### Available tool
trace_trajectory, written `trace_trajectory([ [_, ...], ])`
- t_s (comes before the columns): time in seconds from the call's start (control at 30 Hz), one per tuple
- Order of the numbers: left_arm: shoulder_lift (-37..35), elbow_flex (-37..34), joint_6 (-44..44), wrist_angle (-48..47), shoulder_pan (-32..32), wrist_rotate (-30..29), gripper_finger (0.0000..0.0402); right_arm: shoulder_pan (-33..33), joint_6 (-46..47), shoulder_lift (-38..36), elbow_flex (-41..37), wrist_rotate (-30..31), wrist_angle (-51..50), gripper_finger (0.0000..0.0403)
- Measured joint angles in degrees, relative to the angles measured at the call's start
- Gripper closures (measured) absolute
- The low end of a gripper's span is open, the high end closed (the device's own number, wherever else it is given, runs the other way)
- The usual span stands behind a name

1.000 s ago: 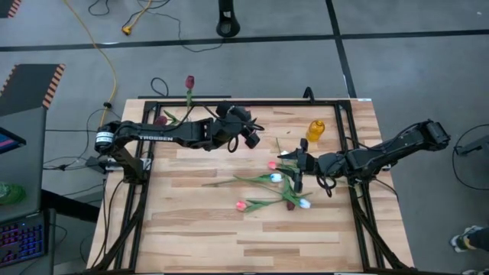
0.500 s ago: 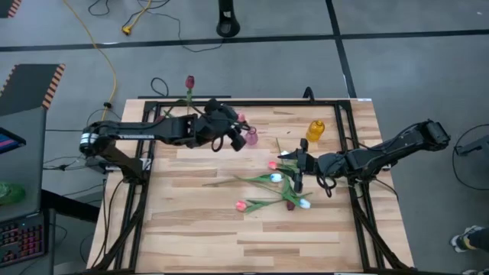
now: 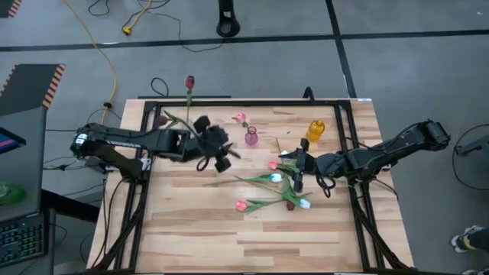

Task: Sort flowers into vase by color
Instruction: Put the top white flower into the yellow vase

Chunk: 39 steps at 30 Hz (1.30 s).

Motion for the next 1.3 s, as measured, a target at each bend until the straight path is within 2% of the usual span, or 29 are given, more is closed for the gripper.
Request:
trace_trajectory([
  [0.2,0.1,-7.6,-4.8,3.4,-6.4,-3.6,0.0248,-0.3,8.4,0.0,5.8,3.2,-17.2,0.0177],
  [0.53,0.2,-20.2,-5.9,24.2,-12.1,-3.5,0.0249,-3.9,29.9,1.1,6.9,2.6,-43.2,0.0177],
  [0.6,0.2,-21.4,-5.9,27.0,-12.4,-3.5,0.0249,-4.7,31.8,2.0,6.6,2.2,-45.0,0.0177],
  [0.93,0.2,-21.4,-6.9,27.7,-12.8,-3.1,0.0249,-9.4,32.5,13.2,6.5,0.3,-43.8,0.0177],
  [1.1,0.2,-21.4,-6.9,27.6,-12.8,-3.1,0.0249,-12.3,32.2,18.2,6.5,-4.9,-42.9,0.0177],
  [1.3,0.2,-21.4,-6.9,27.6,-12.8,-3.1,0.0249,-14.9,29.3,22.8,6.5,-6.5,-38.9,0.0177],
])
